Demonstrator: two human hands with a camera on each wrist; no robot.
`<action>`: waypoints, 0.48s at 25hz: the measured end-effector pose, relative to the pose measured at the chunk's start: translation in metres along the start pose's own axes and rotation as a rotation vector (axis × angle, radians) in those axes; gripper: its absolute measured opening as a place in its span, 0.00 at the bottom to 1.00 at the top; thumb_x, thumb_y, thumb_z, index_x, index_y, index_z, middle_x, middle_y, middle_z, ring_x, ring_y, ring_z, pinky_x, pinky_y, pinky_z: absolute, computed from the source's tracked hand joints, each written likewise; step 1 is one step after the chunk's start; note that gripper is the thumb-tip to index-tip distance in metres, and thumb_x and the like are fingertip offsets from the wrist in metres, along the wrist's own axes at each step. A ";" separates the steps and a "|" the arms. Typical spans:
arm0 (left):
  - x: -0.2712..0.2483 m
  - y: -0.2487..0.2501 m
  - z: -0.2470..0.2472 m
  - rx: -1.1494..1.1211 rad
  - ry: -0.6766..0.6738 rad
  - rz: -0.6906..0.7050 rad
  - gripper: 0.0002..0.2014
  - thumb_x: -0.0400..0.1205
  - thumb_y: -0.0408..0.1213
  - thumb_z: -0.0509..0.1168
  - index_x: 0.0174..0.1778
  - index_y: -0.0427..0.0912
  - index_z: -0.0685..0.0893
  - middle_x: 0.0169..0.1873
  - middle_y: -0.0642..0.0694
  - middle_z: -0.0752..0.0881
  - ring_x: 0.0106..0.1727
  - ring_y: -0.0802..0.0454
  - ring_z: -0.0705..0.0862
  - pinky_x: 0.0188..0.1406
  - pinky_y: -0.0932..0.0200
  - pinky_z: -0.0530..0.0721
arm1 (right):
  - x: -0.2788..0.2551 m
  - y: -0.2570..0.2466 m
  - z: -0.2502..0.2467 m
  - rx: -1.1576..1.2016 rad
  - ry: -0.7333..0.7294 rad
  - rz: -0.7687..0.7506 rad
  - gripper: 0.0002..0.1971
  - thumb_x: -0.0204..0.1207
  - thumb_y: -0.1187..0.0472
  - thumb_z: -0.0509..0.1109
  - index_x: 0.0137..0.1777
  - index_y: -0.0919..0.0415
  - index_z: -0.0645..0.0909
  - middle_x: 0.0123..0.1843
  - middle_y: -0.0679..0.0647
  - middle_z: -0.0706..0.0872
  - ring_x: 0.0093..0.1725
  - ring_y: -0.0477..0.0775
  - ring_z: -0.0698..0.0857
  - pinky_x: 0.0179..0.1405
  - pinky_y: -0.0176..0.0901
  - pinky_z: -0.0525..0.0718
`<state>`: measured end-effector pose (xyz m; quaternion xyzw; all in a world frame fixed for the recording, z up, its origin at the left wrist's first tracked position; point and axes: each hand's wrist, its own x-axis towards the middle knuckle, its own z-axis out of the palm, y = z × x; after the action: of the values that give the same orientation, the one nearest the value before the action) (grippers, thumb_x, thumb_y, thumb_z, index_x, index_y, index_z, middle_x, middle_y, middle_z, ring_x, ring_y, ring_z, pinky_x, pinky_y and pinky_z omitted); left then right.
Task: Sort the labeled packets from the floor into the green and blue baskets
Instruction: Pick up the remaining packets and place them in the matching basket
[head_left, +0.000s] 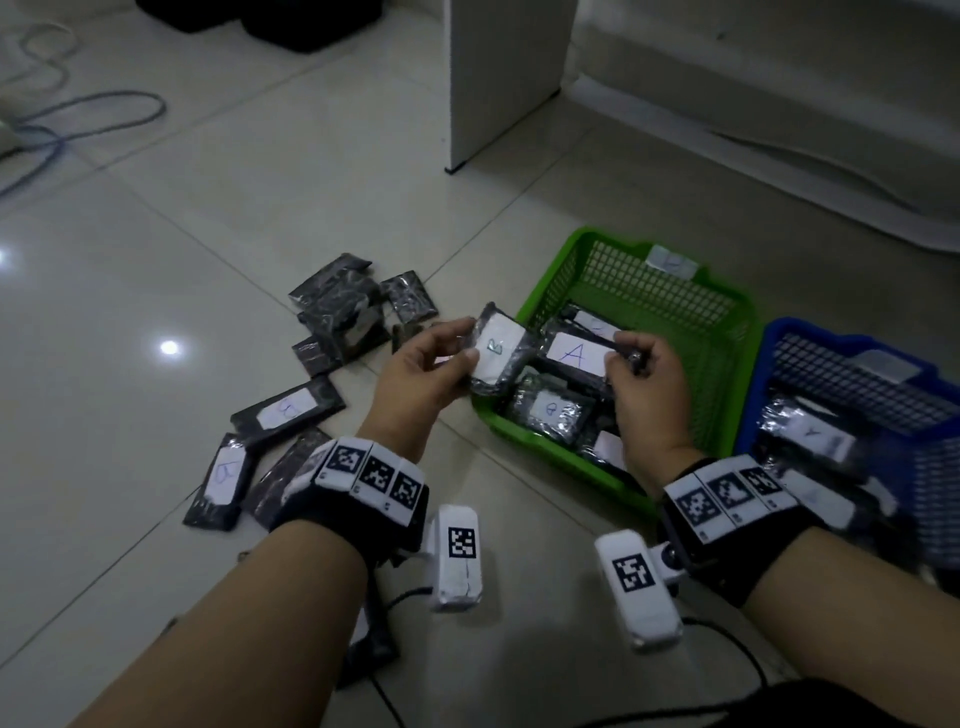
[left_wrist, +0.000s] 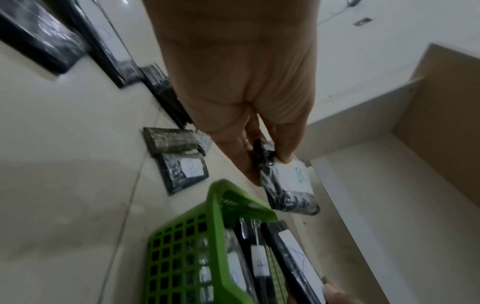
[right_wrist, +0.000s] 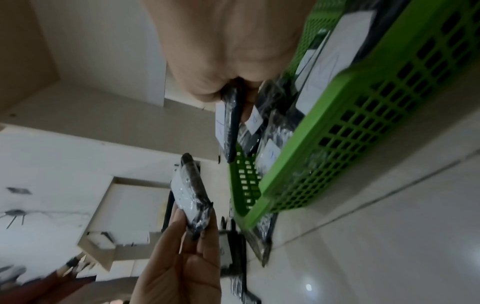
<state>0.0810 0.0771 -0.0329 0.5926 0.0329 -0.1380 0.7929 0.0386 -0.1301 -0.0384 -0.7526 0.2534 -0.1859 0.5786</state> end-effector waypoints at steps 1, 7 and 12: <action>0.003 -0.002 0.012 0.041 -0.009 0.004 0.15 0.79 0.27 0.67 0.61 0.42 0.84 0.50 0.41 0.85 0.49 0.50 0.85 0.49 0.56 0.88 | 0.005 0.004 -0.010 0.014 0.031 0.024 0.09 0.77 0.65 0.68 0.55 0.54 0.81 0.53 0.52 0.86 0.48 0.49 0.84 0.49 0.43 0.86; 0.014 -0.013 0.056 0.324 -0.115 0.049 0.13 0.79 0.28 0.68 0.58 0.44 0.86 0.47 0.50 0.89 0.44 0.61 0.86 0.44 0.67 0.84 | 0.017 0.023 -0.049 0.014 0.174 0.079 0.09 0.76 0.64 0.69 0.55 0.56 0.81 0.46 0.50 0.84 0.38 0.42 0.80 0.38 0.33 0.79; 0.018 -0.027 0.083 0.632 -0.229 0.078 0.12 0.81 0.30 0.65 0.55 0.49 0.87 0.50 0.56 0.88 0.49 0.61 0.85 0.55 0.66 0.83 | 0.019 0.028 -0.082 -0.065 0.263 0.049 0.06 0.78 0.62 0.67 0.52 0.50 0.78 0.44 0.42 0.81 0.43 0.45 0.81 0.44 0.36 0.78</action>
<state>0.0824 -0.0117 -0.0377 0.7905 -0.1236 -0.1768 0.5732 0.0025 -0.2108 -0.0442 -0.7336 0.3513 -0.2607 0.5201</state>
